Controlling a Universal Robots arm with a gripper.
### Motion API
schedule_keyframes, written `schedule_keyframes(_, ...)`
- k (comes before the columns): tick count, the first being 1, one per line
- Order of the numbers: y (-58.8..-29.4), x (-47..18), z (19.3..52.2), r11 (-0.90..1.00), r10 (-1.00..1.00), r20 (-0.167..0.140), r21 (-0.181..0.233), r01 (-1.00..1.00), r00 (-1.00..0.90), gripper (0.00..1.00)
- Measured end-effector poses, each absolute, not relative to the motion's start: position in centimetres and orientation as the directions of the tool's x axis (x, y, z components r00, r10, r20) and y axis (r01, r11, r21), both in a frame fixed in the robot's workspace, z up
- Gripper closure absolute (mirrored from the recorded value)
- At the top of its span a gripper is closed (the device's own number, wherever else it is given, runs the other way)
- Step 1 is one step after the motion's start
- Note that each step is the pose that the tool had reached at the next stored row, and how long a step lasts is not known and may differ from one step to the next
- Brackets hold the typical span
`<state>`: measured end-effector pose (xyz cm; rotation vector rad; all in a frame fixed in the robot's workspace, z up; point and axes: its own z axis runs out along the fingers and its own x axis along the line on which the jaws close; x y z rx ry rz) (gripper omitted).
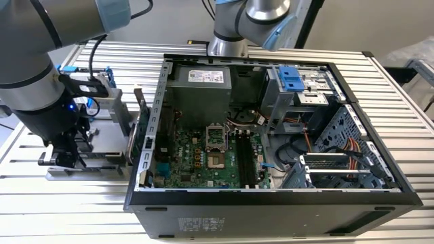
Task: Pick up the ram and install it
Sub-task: 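Pick up the ram and move it above insertion slot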
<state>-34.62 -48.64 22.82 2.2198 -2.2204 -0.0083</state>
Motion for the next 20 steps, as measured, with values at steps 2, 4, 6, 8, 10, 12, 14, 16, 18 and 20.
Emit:
schedule_keyframes(2,-48.7,-34.6,22.6,0.0,-1.0,-0.002,0.005,-1.0,0.0,0.0)
schedule_keyframes(4,-48.7,-34.6,22.4,0.0,-1.0,-0.002,0.005,-1.0,0.0,0.0)
schedule_keyframes(6,-48.7,-34.6,22.3,0.0,-1.0,-0.002,0.007,-1.0,0.0,0.0)
schedule_keyframes(8,-48.8,-34.6,22.2,0.0,-1.0,0.0,0.008,-1.0,0.0,0.0)
schedule_keyframes(10,-48.8,-34.6,22.1,0.0,-1.0,0.0,0.009,-1.0,0.0,0.0)
schedule_keyframes(12,-48.8,-34.6,22.0,0.0,-1.0,0.0,0.009,-1.0,0.0,0.0)
schedule_keyframes(14,-48.8,-34.6,21.8,0.0,-1.0,0.0,0.009,-1.0,0.0,0.0)
schedule_keyframes(16,-48.8,-34.6,21.6,0.0,-1.0,0.0,0.009,-1.0,0.0,0.0)
schedule_keyframes(18,-48.8,-34.6,21.5,0.0,-1.0,0.0,0.009,-1.0,0.0,0.0)
schedule_keyframes(20,-48.9,-34.6,21.3,0.0,-1.0,0.0,0.01,-1.0,0.0,0.0)
